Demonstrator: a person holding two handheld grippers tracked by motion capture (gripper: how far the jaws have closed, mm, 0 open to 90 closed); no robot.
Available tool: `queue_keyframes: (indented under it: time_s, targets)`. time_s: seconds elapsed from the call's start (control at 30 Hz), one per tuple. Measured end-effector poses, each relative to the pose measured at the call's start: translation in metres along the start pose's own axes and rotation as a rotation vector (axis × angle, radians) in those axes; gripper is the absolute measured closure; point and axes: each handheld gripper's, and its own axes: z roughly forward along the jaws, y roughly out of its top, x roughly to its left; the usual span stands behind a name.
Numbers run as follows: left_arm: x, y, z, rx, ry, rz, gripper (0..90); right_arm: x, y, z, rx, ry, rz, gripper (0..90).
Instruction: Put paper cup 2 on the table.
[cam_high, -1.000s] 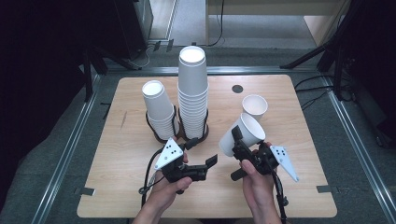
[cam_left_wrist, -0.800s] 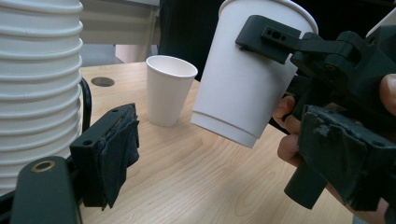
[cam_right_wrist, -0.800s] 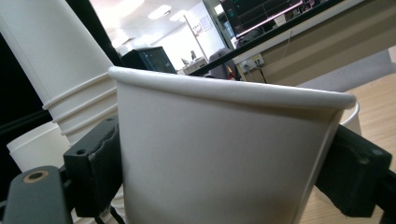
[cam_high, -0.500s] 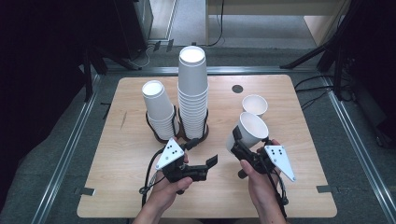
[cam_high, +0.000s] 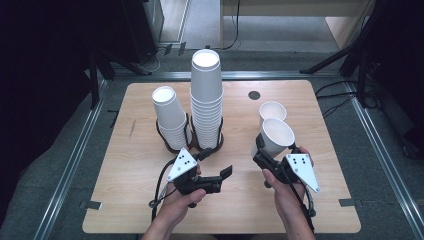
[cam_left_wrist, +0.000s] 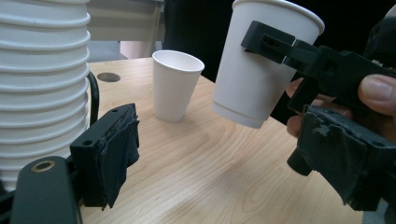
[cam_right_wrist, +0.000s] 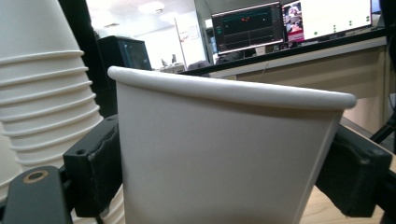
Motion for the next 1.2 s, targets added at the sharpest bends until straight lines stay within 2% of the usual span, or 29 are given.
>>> queue_keyframes:
  time_s: [0.37, 0.57, 0.73, 0.9, 1.13, 1.2]
  targets:
    - [0.004, -0.002, 0.001, 0.008, 0.013, -0.004, 12.9, -0.018, -0.001, 0.006, -0.002, -0.044, -0.058, 12.9]
    - [0.008, -0.005, 0.002, 0.02, 0.031, -0.005, 12.9, -0.034, -0.007, 0.012, 0.002, -0.077, -0.097, 12.9]
    - [0.012, -0.008, 0.003, 0.028, 0.042, -0.009, 12.9, -0.048, -0.012, 0.017, 0.021, -0.098, -0.085, 12.9]
    - [0.017, -0.012, 0.003, 0.039, 0.073, -0.01, 12.9, -0.06, -0.019, 0.024, 0.041, -0.126, -0.118, 12.9]
    - [0.027, -0.018, -0.002, 0.049, 0.111, -0.027, 12.9, -0.073, -0.029, 0.033, 0.061, -0.15, -0.193, 12.9]
    - [0.03, -0.02, -0.004, 0.052, 0.128, -0.032, 12.9, -0.076, -0.032, 0.036, 0.074, -0.154, -0.191, 12.9]
